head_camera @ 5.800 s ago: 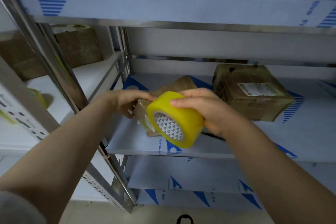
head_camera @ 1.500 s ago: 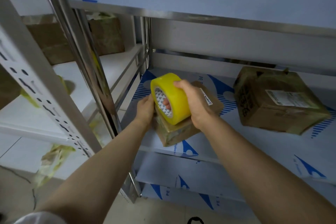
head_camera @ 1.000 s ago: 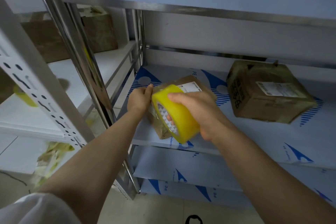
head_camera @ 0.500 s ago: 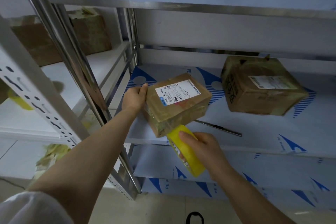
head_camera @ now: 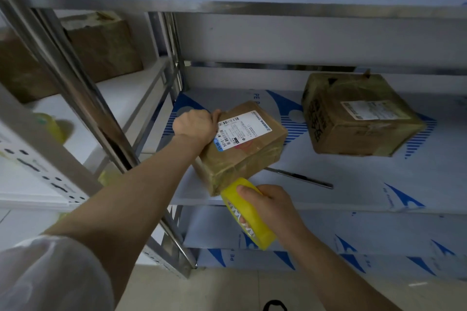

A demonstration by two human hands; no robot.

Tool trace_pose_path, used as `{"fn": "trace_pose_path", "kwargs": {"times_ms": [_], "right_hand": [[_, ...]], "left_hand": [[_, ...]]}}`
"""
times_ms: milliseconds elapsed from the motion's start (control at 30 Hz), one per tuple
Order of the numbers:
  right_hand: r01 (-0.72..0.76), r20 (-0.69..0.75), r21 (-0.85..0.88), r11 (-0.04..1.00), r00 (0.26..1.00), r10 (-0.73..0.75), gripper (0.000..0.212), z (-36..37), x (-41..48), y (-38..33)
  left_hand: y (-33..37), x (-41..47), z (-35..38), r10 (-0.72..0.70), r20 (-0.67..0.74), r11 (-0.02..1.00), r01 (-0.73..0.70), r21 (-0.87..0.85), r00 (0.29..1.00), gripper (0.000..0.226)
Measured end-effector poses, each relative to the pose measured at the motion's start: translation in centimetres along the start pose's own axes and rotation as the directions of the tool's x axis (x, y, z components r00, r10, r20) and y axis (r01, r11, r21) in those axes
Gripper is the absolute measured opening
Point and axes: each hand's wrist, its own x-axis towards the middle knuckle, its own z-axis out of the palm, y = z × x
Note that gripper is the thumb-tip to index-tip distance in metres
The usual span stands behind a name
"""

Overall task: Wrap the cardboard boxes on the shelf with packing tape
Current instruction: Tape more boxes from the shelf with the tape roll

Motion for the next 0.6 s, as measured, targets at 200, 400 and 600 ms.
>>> {"fn": "trace_pose_path", "kwargs": {"times_ms": [200, 400, 600], "right_hand": [[-0.013, 0.027, -0.037, 0.999, 1.0, 0.014, 0.06, 0.1, 0.2, -0.4], [-0.013, 0.05, -0.003, 1.0, 0.999, 0.013, 0.041, 0.2, 0.5, -1.1], [-0.033, 0.052, 0.022, 0.999, 0.998, 0.032, 0.033, 0.2, 0.6, -1.5]], "left_hand": [[-1.3, 1.8, 0.5, -0.266, 0.197, 0.876, 0.322, -0.36, 0.944, 0.062], [1.7, -3.3, -0.6, -0.043, 0.016, 0.998, 0.044, -0.038, 0.999, 0.084], [3.2, -6.5, 1.4, 0.106, 0.128, 0.989, -0.118, 0.087, 0.986, 0.1]]}}
